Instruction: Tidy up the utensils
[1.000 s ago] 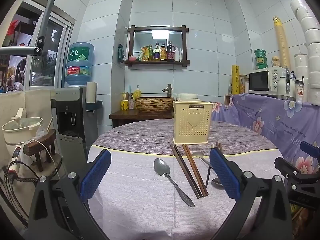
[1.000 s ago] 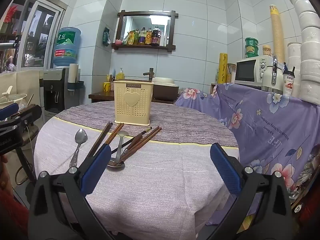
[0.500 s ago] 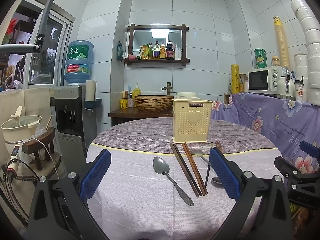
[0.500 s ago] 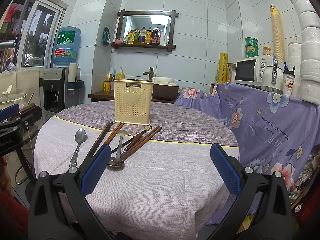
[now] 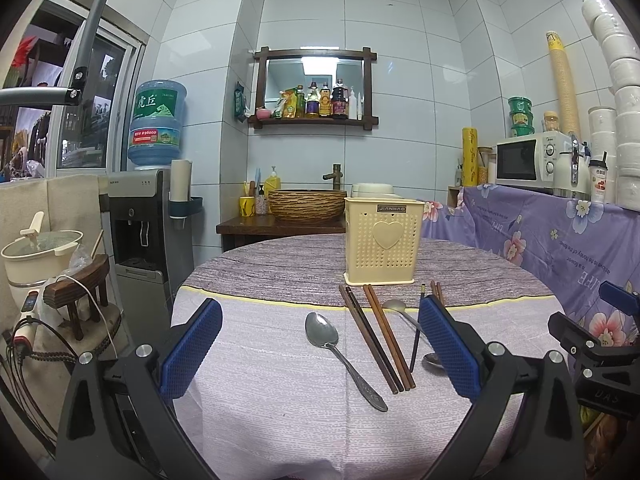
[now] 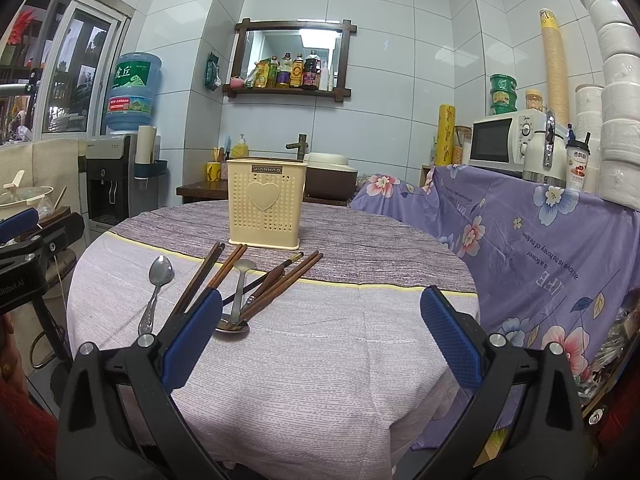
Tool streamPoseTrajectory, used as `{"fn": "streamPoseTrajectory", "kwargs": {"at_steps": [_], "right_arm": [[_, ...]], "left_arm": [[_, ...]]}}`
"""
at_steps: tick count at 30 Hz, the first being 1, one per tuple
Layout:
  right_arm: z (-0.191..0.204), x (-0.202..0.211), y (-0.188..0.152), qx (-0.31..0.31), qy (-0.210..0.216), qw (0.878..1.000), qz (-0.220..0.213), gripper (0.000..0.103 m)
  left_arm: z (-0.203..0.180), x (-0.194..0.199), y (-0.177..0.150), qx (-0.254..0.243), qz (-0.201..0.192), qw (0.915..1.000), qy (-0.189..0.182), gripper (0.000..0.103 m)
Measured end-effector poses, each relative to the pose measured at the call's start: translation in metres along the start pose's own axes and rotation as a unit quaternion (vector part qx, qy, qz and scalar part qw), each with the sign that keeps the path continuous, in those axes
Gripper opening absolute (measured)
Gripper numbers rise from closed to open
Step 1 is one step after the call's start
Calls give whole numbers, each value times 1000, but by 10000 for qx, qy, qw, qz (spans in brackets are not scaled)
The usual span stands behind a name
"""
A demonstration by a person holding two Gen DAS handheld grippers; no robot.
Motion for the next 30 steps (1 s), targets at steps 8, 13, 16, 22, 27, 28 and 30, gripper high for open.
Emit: {"fn": "streamPoseTrajectory", "kwargs": {"at_steps": [8,13,16,22,27,28,30], "right_arm": [[2,1,1,-2,-1,10000,8,98],[2,1,1,-1,-5,10000,6,98],[2,1,1,2,-5,10000,7,98],[2,1,1,5,-5,10000,10,98],[2,1,1,6,-6,10000,10,98],[2,1,1,7,-8,10000,10,98],[2,1,2,4,-9,10000,11,98]], "left_arm": [[-1,-1,-1,2,11,10000,-3,98],[0,-1,0,4,8,10000,-5,98],[0,-1,-1,4,9,10000,-6,98],[0,-1,-2,6,11,10000,-5,98],[0,-1,-1,4,13,10000,-6,98],[0,-1,-1,5,13,10000,-3,98],[0,-1,-2,4,14,10000,-7,98]]}}
Point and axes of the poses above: each gripper's, at about its wrist camera, not at the fingertips, and x roughly against the way its jaws point, z to its left, y to its top, the point moved 7 cm from there along -x, roughly the way its jaws point, and after that the axes turned 7 degrees about z, right-handed, at the moved point
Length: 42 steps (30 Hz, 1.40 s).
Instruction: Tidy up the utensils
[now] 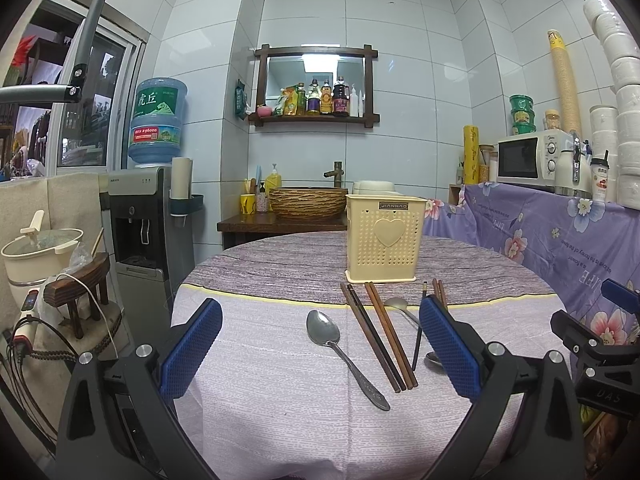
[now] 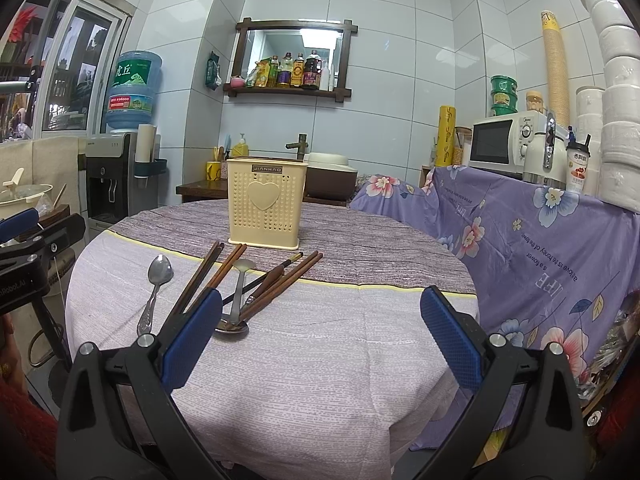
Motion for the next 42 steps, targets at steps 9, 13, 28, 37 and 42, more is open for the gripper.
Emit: {"fn": "streamPoseTrajectory", "kwargs": {"at_steps": [9,13,28,37,42], "right_arm": [[0,0,-3,-6,-8,10000,8,98],[0,0,-3,-4,-11,10000,8,98],[-47,-50,-14,-222,-796,9928,865,98],[-66,-115,-11,-872,-532,9767,1885,98],[-37,-150,3,-506,-190,9737,2214,95]], "left_arm": [[0,0,0,2,2,10000,2,98],[0,0,0,4,7,10000,-1,98],[23,-47,-21,187,1134,9930,275,98],[39,-105,-17,163,2259,9736,278,98],[29,-117,-13,-27,2463,9691,148,95]]}}
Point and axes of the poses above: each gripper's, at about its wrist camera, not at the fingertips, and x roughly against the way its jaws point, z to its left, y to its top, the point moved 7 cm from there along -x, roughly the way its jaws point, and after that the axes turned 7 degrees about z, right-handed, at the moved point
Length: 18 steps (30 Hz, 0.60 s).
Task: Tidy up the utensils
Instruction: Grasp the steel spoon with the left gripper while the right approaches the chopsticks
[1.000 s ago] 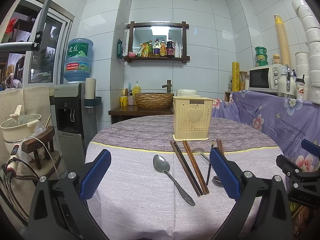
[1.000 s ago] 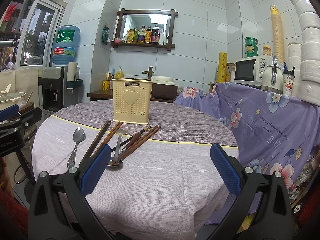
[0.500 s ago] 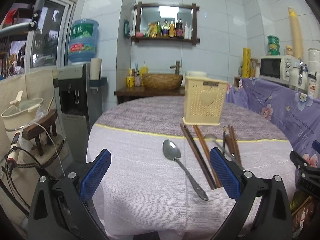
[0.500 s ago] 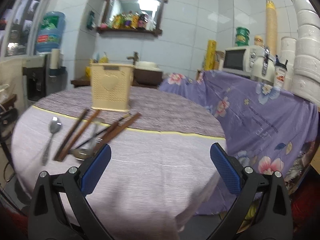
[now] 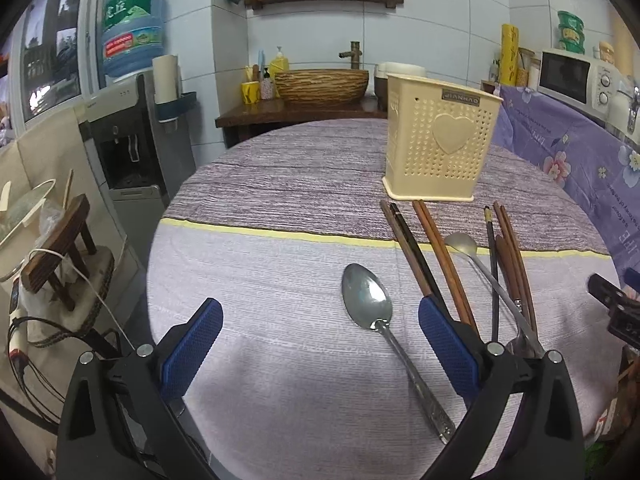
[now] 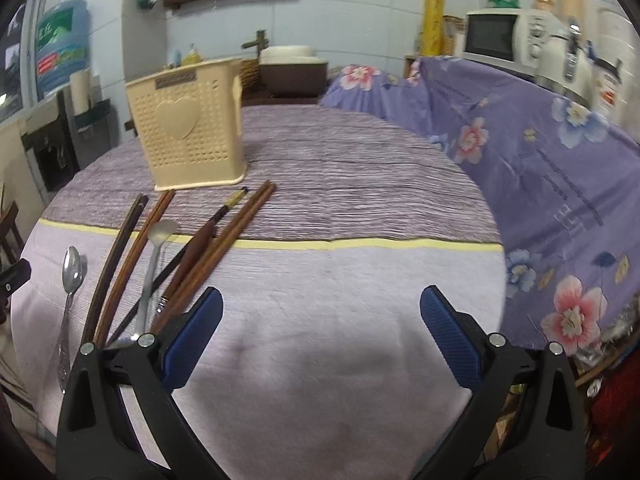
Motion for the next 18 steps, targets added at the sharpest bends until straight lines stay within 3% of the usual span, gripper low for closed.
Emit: {"fn": "streamPoseTrajectory", "kwargs": {"at_steps": [6,13,18], "right_arm": [[31,-20,19,233,319,9986,349,72],[62,-48,10,-62,1115,9863,1217,47],[72,-51,5,-92,1067,9850,1354,42]], "left_arm": [[-12,-20,-1,66,485,9986,-192,83],[-18,-31,-6,214,825,9957,-364,76],[-23,-32,-7,201,864,9954,-367,76]]}}
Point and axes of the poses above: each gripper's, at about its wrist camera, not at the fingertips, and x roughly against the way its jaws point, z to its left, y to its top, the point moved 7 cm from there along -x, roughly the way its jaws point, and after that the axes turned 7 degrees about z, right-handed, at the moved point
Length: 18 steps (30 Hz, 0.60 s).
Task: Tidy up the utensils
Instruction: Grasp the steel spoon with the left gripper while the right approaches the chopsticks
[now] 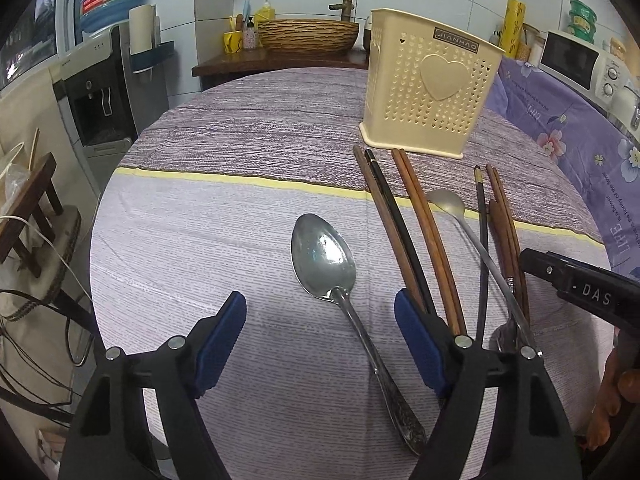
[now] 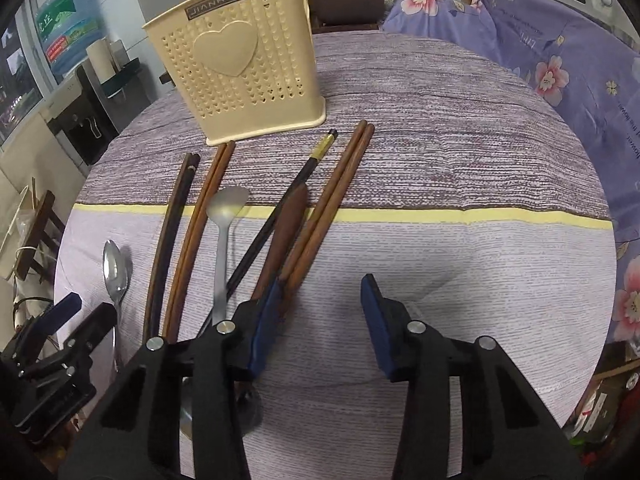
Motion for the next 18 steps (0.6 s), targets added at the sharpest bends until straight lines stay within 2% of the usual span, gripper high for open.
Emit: {"fn": "streamPoseTrajectory", "kwargs": {"at_steps": [4,8,13,18], "right_arm": [[8,-1,-1,148,-83,9998,39,40],[-10,2,-1,220,-198,9995,140,32],[-46,10,5,-93,-308,9994,147,31],[-55,10,9,-338,-125,9993,93,31]], "left_arm": [[-3,-4,1,-17,64,10000,-1,76],[-2,-6,-1,30,129,9999,-37,76],[2,-9,-2,130,193,9997,-70,76],[-1,-11,3,142,176,9997,-50,72]]}}
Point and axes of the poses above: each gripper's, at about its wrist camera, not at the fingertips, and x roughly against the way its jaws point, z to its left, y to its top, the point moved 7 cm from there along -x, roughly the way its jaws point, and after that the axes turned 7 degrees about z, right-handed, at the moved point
